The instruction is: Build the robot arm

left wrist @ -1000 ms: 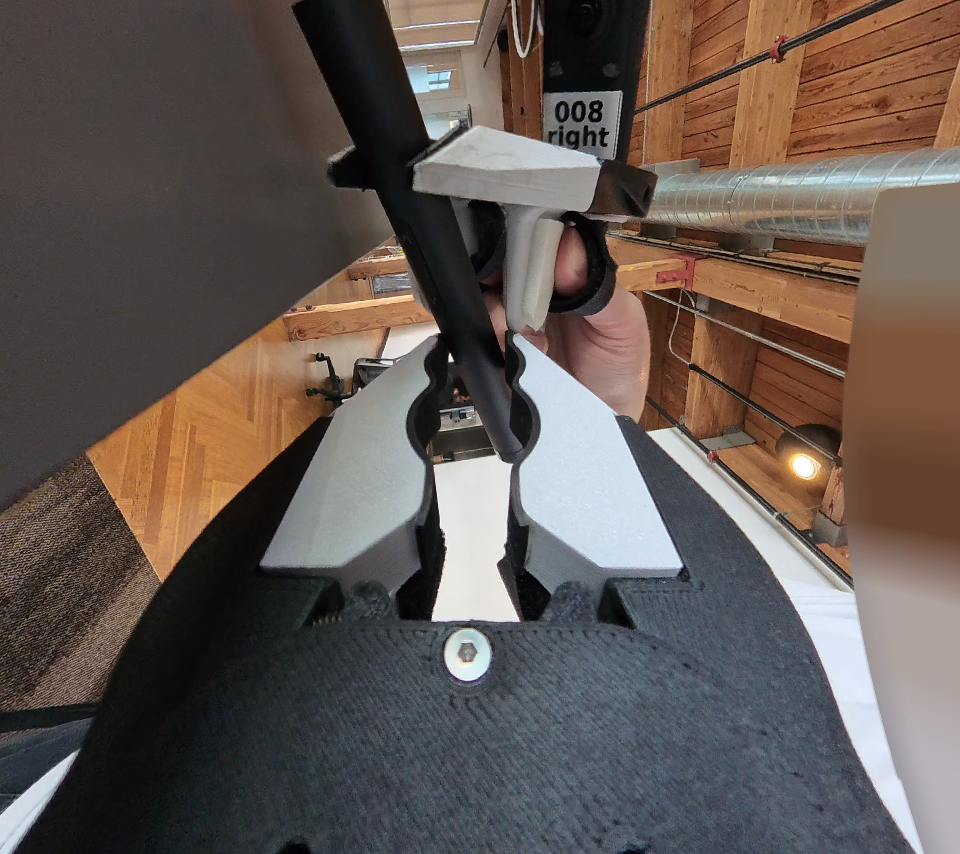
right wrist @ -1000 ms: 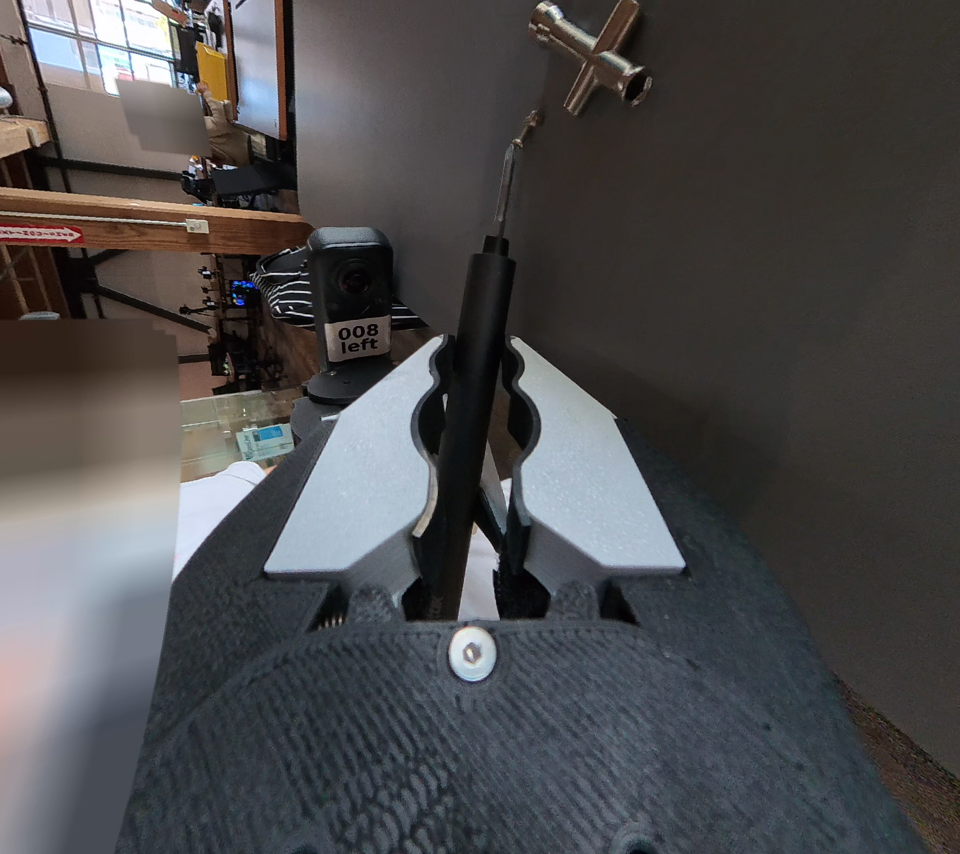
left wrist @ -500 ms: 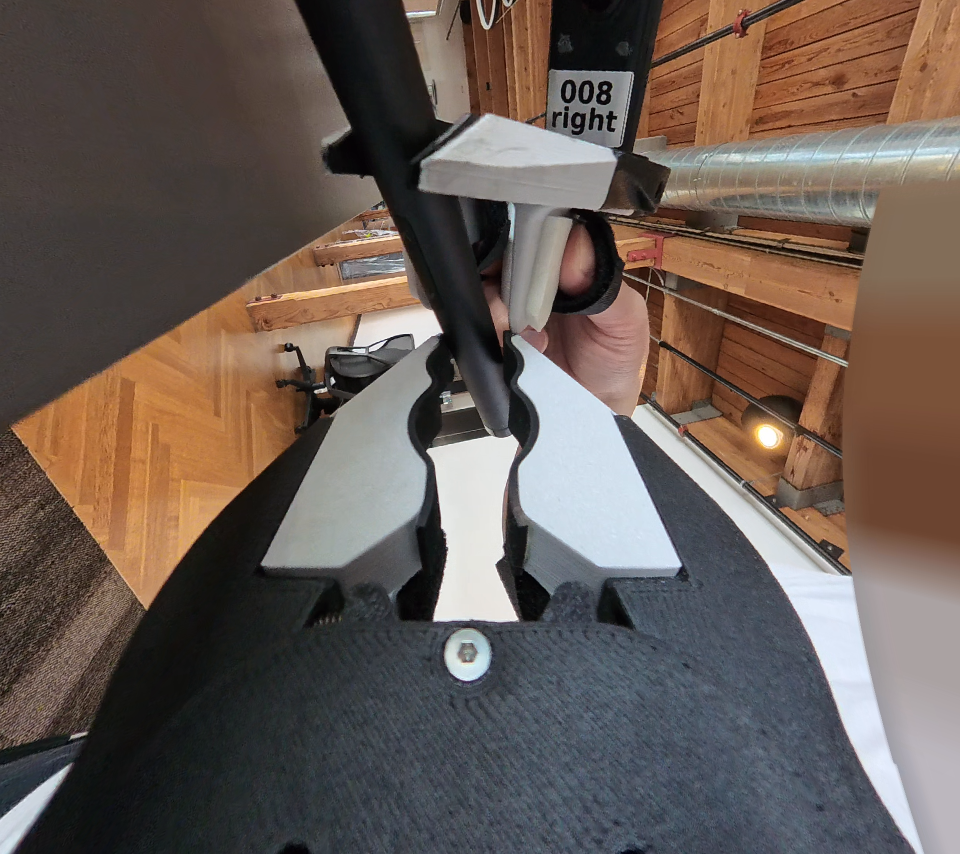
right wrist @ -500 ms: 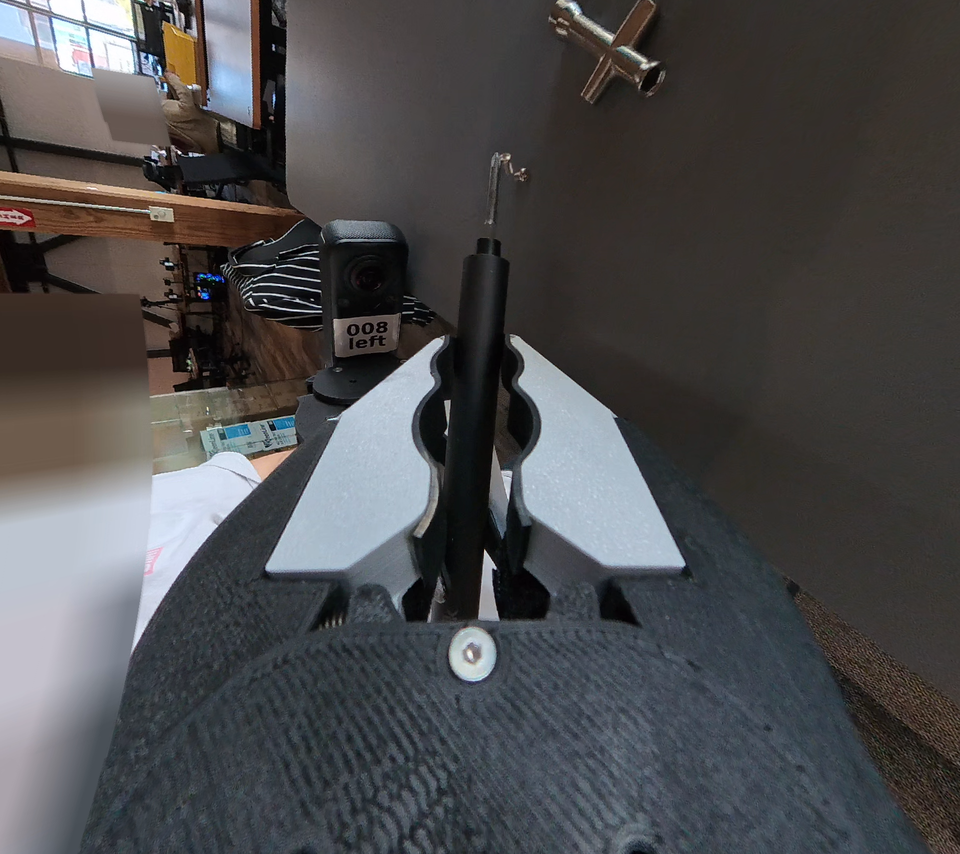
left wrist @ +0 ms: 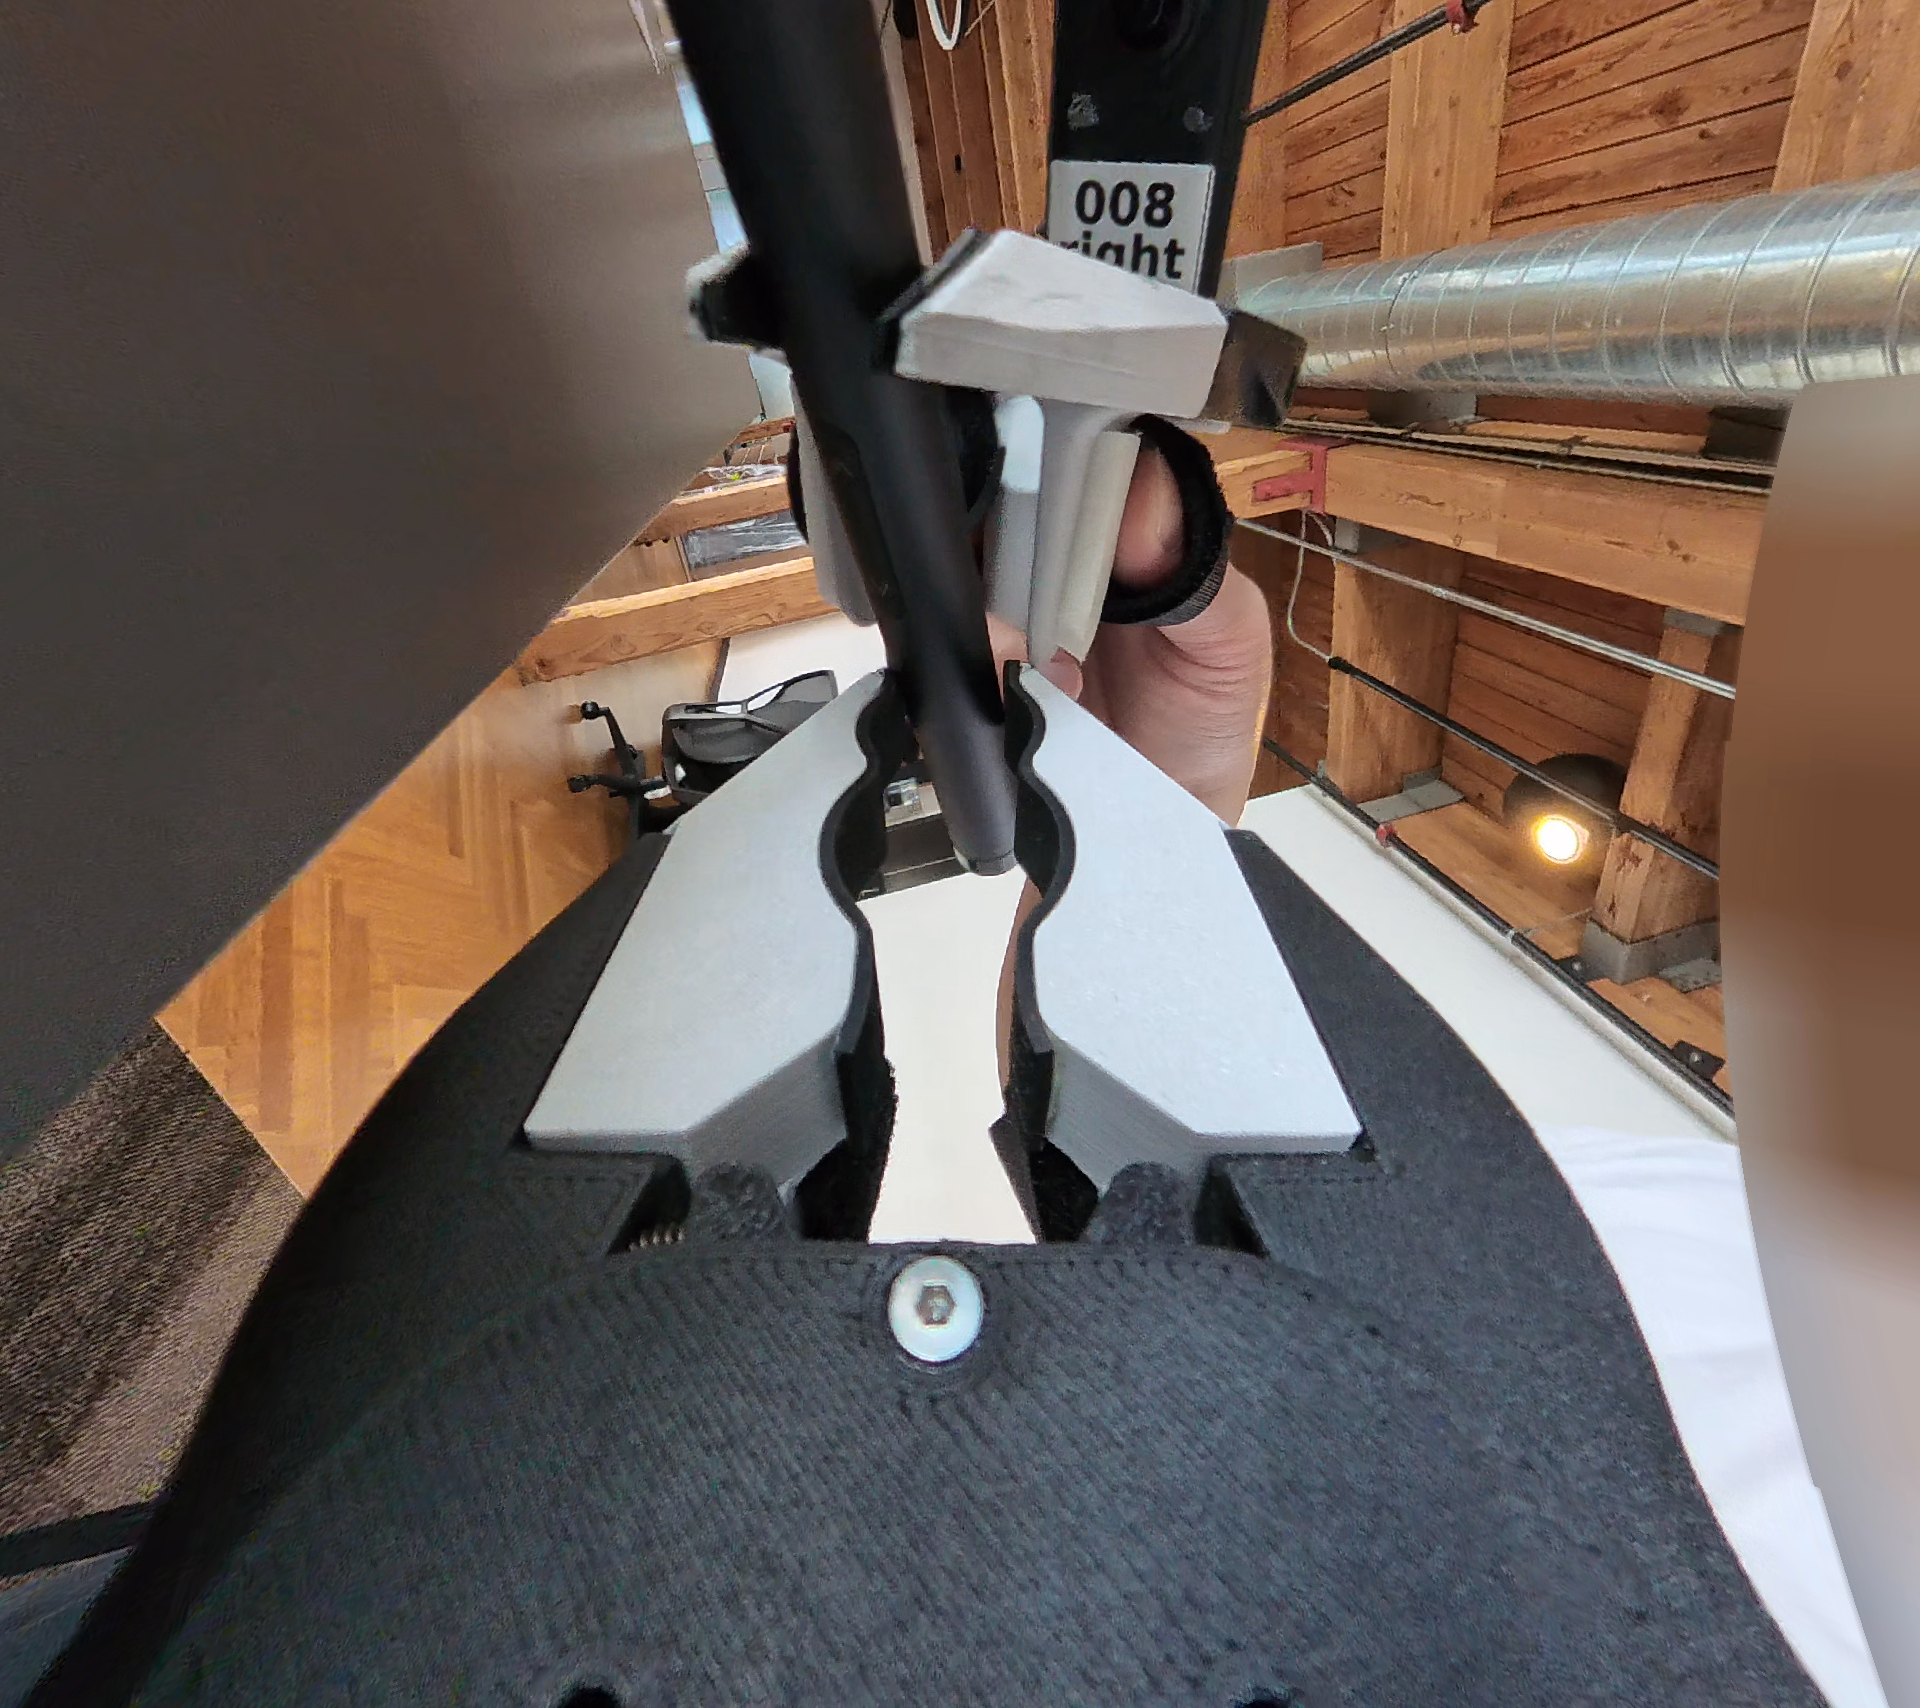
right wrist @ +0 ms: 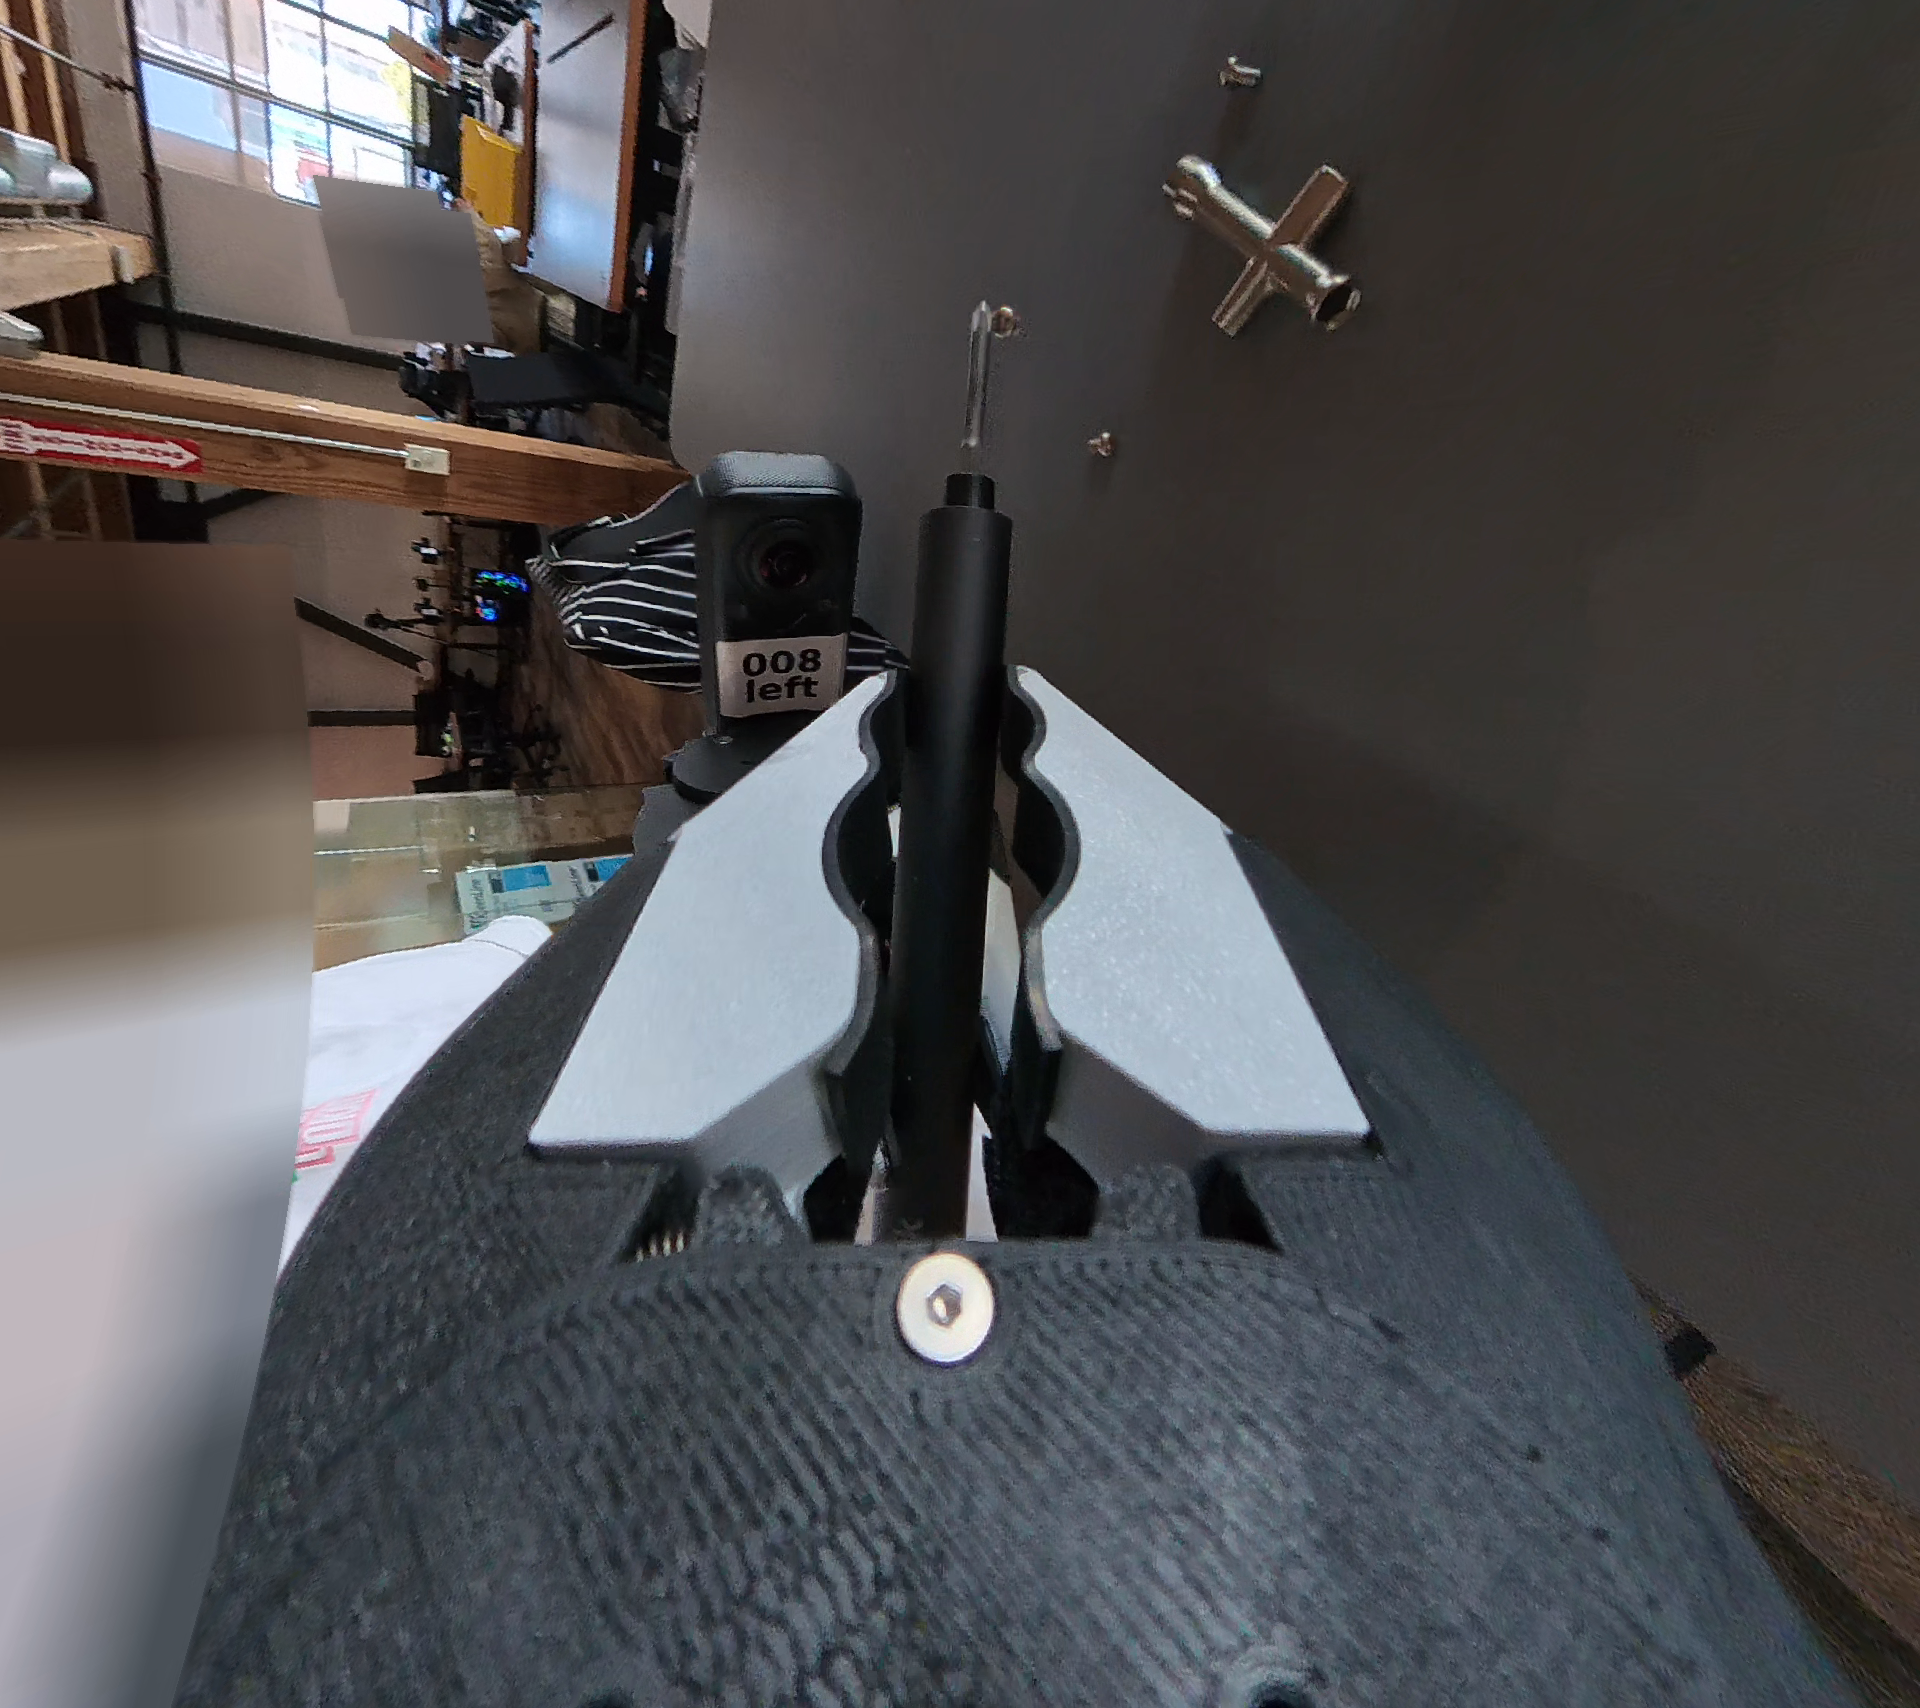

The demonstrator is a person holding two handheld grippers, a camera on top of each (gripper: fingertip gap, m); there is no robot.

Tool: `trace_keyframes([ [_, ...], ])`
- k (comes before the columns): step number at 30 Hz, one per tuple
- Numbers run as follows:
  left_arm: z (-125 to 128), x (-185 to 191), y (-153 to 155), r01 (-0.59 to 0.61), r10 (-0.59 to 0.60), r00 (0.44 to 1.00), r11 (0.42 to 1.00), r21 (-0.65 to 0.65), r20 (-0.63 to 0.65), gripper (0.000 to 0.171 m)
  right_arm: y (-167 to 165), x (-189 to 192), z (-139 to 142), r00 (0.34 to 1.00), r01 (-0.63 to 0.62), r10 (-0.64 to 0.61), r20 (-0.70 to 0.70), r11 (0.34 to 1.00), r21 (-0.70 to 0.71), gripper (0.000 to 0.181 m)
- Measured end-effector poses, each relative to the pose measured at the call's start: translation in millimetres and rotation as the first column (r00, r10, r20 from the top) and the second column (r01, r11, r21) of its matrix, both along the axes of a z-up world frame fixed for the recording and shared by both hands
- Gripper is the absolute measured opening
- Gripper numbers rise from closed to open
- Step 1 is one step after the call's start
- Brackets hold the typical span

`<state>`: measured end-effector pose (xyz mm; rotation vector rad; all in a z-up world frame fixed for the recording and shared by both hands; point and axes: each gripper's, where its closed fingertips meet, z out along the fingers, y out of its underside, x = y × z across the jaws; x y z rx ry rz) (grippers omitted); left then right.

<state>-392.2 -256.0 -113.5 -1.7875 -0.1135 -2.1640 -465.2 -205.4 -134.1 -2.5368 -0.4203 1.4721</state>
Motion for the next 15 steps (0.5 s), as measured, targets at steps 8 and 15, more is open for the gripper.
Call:
trace_keyframes([
  [8, 10, 0, 4, 0.025, -0.026, 0.999, 0.999, 0.031, 0.033, 0.016, 4, -1, 12, 1.0, -0.011, 0.011, -0.011, 0.999, 0.037, 0.017],
  [15, 11, -2, 9, 0.048, -0.052, 0.996, 0.998, 0.051, 0.072, 0.015, 9, -4, 13, 0.992, -0.041, 0.025, 0.124, 0.991, 0.128, 0.016],
])
